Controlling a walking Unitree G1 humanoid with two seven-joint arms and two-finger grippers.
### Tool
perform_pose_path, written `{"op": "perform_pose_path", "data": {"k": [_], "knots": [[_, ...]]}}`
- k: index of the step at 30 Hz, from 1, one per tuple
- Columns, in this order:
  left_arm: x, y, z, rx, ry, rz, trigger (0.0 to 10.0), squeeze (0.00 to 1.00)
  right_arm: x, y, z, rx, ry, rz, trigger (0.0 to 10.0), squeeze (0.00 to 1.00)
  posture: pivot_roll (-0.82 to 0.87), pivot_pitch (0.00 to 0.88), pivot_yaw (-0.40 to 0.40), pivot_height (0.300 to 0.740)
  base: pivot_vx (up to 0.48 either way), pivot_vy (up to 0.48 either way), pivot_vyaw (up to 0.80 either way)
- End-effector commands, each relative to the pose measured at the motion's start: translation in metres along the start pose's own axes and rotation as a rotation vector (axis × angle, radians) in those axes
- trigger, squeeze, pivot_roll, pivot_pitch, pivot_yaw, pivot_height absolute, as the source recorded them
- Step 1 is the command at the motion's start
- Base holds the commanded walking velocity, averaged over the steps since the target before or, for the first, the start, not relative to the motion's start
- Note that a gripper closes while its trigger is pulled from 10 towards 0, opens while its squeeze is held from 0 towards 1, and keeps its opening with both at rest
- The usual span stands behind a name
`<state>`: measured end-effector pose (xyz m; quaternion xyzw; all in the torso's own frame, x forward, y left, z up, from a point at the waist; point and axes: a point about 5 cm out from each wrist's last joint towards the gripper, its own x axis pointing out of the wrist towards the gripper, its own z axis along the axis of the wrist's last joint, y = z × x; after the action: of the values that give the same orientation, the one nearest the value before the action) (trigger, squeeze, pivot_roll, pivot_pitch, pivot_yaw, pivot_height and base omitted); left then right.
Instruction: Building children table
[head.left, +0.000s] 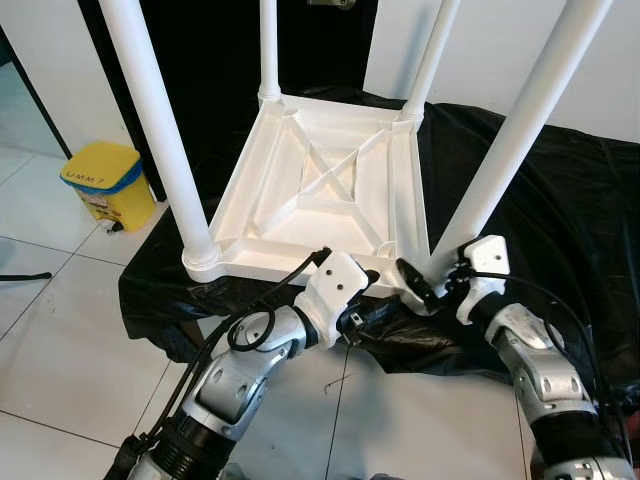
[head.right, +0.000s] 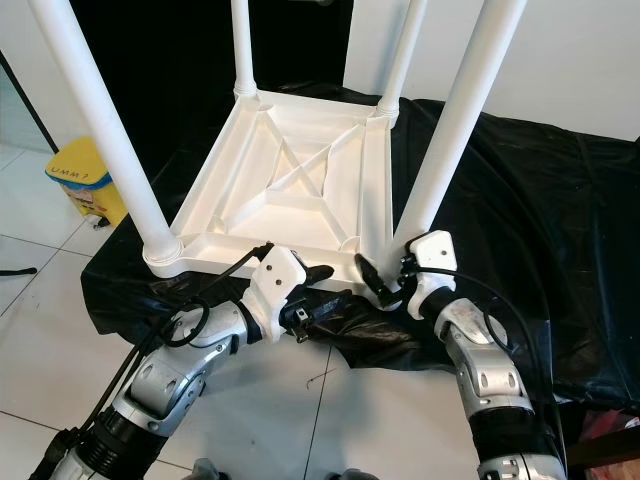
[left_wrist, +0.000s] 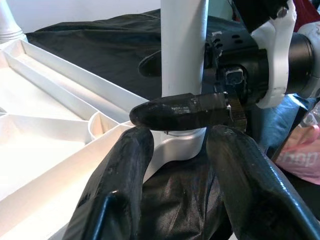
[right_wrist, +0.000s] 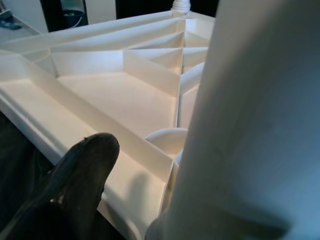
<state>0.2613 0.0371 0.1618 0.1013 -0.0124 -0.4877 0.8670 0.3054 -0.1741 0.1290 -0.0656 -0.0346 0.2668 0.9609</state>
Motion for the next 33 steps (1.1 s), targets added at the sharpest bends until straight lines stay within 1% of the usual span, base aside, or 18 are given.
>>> {"op": "perform_pose_path", "data": {"k": [1,2,5,12,13,14,15,16,19,20,21,23,26,27,28,30,31,33], "knots": [[0.0,-0.003,-0.002,-0.005,0.011,-0.044,10.0,0.0,0.0,-0.002,-0.007,-0.018,0.048,0.019,10.0,0.0,0.0,0.082,-0.085,0.74,0.0,0.0,0.0],[0.0,-0.003,-0.002,-0.006,0.011,-0.041,10.0,0.0,-0.001,-0.004,-0.011,-0.019,0.065,0.022,0.0,0.0,0.01,0.084,-0.093,0.74,0.0,0.0,0.0],[-0.002,-0.005,-0.003,-0.013,0.013,-0.03,10.0,0.0,-0.005,-0.008,-0.019,-0.006,0.092,0.028,0.0,0.0,0.02,0.09,-0.102,0.74,0.0,0.0,0.0],[-0.003,-0.006,-0.004,-0.022,0.017,-0.021,10.0,0.0,-0.011,-0.011,-0.026,0.031,0.102,0.011,0.0,0.0,0.01,0.094,-0.103,0.74,0.0,0.0,0.0],[-0.003,-0.006,-0.004,-0.022,0.017,-0.02,10.0,0.0,-0.012,-0.01,-0.026,0.038,0.104,0.005,0.4,0.0,0.01,0.094,-0.103,0.74,0.0,0.0,0.0],[-0.003,-0.006,-0.004,-0.022,0.017,-0.02,10.0,0.0,-0.012,-0.01,-0.026,0.038,0.104,0.005,0.4,0.0,0.01,0.094,-0.103,0.74,0.0,0.0,0.0],[-0.003,-0.005,-0.004,-0.022,0.017,-0.021,10.0,0.0,-0.012,-0.01,-0.027,0.042,0.107,-0.005,4.5,0.0,0.01,0.094,-0.103,0.74,0.0,0.0,0.0],[-0.002,-0.005,-0.004,-0.022,0.016,-0.021,10.0,0.0,-0.011,-0.009,-0.028,0.043,0.111,-0.018,10.0,0.0,0.01,0.094,-0.103,0.74,0.0,0.0,0.0],[-0.002,-0.005,-0.004,-0.022,0.016,-0.022,10.0,0.0,-0.011,-0.009,-0.028,0.043,0.114,-0.025,10.0,0.0,0.01,0.094,-0.103,0.74,0.0,0.0,0.0],[-0.002,-0.006,-0.004,-0.023,0.015,-0.029,10.0,0.0,-0.01,-0.005,-0.03,0.044,0.126,-0.11,10.0,0.0,0.0,0.092,-0.096,0.74,0.0,0.0,0.0],[-0.002,-0.006,-0.004,-0.023,0.015,-0.029,10.0,0.0,-0.01,-0.005,-0.03,0.044,0.126,-0.11,10.0,0.0,0.0,0.092,-0.096,0.74,0.0,0.0,0.0],[-0.002,-0.007,-0.004,-0.023,0.015,-0.034,10.0,0.0,-0.01,-0.003,-0.031,0.049,0.133,-0.198,10.0,0.0,0.0,0.09,-0.095,0.74,0.0,0.0,0.0],[-0.001,-0.007,-0.003,-0.023,0.014,-0.038,10.0,0.0,-0.01,0.001,-0.032,0.084,0.133,-0.339,10.0,0.0,0.0,0.087,-0.092,0.74,0.0,0.0,0.0],[-0.001,-0.007,-0.003,-0.023,0.014,-0.038,10.0,0.0,-0.01,0.001,-0.032,0.084,0.133,-0.339,10.0,0.0,0.0,0.087,-0.092,0.74,0.0,0.0,0.0],[-0.001,-0.007,-0.003,-0.022,0.014,-0.042,10.0,0.0,-0.009,0.006,-0.034,0.104,0.14,-0.407,10.0,0.0,0.0,0.085,-0.09,0.74,0.0,0.0,0.0],[-0.001,-0.007,-0.003,-0.022,0.014,-0.042,10.0,0.0,-0.009,0.006,-0.034,0.104,0.14,-0.407,10.0,0.0,0.0,0.085,-0.09,0.74,0.0,0.0,0.0],[-0.001,-0.007,-0.003,-0.02,0.015,-0.047,10.0,0.0,-0.007,0.015,-0.035,0.126,0.129,-0.507,10.0,0.0,0.0,0.082,-0.088,0.74,0.0,0.0,0.0],[-0.001,-0.008,-0.003,-0.019,0.016,-0.052,10.0,0.0,-0.004,0.022,-0.037,0.15,0.138,-0.589,10.0,0.0,0.0,0.079,-0.088,0.74,0.0,0.0,0.0]]}}
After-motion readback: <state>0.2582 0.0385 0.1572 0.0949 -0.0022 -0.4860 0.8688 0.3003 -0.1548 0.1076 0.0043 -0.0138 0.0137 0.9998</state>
